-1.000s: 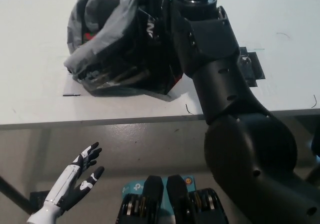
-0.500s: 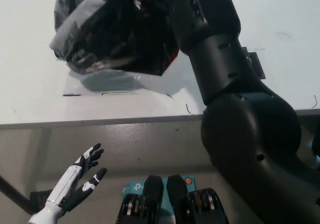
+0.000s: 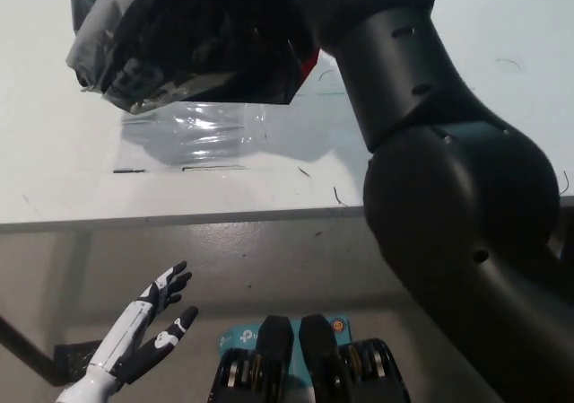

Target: The robot uses its right hand to pick up a bag of coffee beans and puts it in the black plastic bag, then the robot grabs the top of the bag and lifts it.

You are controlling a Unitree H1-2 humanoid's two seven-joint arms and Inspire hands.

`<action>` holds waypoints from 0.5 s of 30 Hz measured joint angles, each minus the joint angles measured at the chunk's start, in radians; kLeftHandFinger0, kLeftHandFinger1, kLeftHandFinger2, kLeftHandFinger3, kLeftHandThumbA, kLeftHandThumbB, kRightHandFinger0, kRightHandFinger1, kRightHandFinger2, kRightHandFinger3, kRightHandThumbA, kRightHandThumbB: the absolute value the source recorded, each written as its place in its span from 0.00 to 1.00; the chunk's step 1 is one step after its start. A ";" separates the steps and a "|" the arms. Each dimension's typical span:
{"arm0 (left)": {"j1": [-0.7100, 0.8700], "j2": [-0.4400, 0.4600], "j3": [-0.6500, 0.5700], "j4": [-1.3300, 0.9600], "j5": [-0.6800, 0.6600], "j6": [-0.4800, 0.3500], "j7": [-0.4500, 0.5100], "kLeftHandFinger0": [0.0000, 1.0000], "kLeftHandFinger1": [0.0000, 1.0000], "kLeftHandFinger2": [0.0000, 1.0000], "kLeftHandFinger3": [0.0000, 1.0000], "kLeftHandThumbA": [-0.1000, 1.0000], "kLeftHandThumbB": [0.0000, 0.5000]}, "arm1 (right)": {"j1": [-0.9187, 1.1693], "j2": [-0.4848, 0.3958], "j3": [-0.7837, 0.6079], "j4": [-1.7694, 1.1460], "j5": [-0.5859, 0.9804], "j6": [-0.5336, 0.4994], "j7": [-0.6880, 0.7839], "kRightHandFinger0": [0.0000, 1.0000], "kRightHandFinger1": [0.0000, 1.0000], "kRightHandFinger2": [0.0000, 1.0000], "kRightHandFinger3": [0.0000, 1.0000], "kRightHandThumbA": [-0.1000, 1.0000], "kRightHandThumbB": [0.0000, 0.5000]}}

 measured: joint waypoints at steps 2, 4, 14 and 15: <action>0.000 0.000 -0.003 0.000 0.000 0.000 0.000 1.00 1.00 1.00 1.00 0.74 0.58 | -0.008 -0.006 0.000 0.003 0.010 0.000 -0.002 0.00 0.05 0.50 0.89 0.11 0.00; 0.001 0.000 -0.005 0.000 0.000 0.000 0.000 1.00 1.00 1.00 1.00 0.74 0.58 | -0.013 -0.010 0.000 0.003 0.016 0.000 -0.003 0.00 0.05 0.51 0.94 0.13 0.00; 0.008 0.000 -0.033 -0.003 0.002 0.003 -0.004 1.00 1.00 1.00 1.00 0.76 0.65 | -0.065 -0.007 0.023 -0.019 0.063 0.000 -0.006 0.00 0.08 0.58 0.98 0.18 0.00; 0.009 0.000 -0.034 -0.004 0.003 0.003 -0.006 1.00 1.00 1.00 1.00 0.76 0.65 | -0.068 -0.007 0.025 -0.021 0.066 0.000 -0.006 0.00 0.12 0.61 0.96 0.18 0.00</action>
